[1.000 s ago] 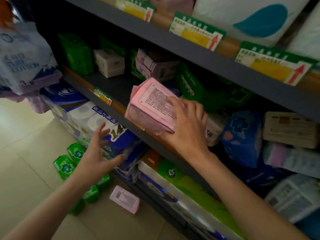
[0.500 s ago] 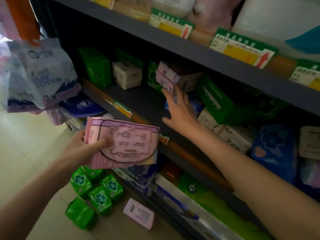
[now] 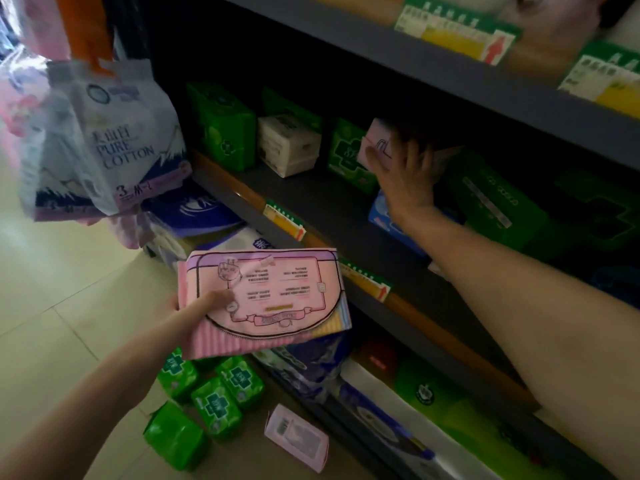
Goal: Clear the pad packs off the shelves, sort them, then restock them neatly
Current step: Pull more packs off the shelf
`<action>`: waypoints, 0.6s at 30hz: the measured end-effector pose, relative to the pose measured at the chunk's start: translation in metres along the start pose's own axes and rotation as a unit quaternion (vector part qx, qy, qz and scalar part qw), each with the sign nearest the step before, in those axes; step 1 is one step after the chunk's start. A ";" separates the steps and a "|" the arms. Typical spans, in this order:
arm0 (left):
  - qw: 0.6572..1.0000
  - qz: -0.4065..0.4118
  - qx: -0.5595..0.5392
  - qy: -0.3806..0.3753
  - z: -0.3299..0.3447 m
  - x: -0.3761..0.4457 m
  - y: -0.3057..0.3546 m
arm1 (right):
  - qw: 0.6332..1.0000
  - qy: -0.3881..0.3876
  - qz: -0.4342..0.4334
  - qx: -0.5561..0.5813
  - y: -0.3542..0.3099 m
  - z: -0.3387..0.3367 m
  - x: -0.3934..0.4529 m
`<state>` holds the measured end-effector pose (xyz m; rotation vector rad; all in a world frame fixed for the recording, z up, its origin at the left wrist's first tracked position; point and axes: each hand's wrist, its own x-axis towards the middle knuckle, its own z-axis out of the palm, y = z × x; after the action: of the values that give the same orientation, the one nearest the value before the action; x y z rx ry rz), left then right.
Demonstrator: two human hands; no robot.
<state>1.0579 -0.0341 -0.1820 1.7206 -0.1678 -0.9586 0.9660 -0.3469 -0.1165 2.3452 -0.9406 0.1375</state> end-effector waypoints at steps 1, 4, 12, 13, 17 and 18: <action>1.000 0.003 0.002 0.007 0.000 -0.002 -0.001 | 1.000 0.024 0.001 0.011 -0.001 -0.002 -0.002; 0.999 0.001 -0.024 0.025 -0.003 -0.001 -0.009 | 0.988 0.138 -0.006 0.066 -0.015 -0.018 -0.025; 0.982 0.053 -0.046 0.175 -0.023 -0.007 -0.022 | 0.868 0.225 -0.206 0.393 -0.046 -0.094 -0.124; 0.978 0.059 -0.041 0.196 -0.026 -0.012 -0.023 | 0.851 0.208 -0.210 0.433 -0.047 -0.101 -0.129; 0.969 0.029 -0.061 0.238 -0.045 -0.034 -0.037 | 0.740 0.077 -0.088 0.663 -0.050 -0.103 -0.142; 0.970 0.011 -0.064 0.236 -0.050 -0.040 -0.044 | 0.721 0.045 -0.061 0.689 -0.052 -0.097 -0.145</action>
<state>1.0500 0.0421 -0.1955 1.7705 0.1827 -0.5097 0.9044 -0.1754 -0.1078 3.6356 -0.6411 1.2777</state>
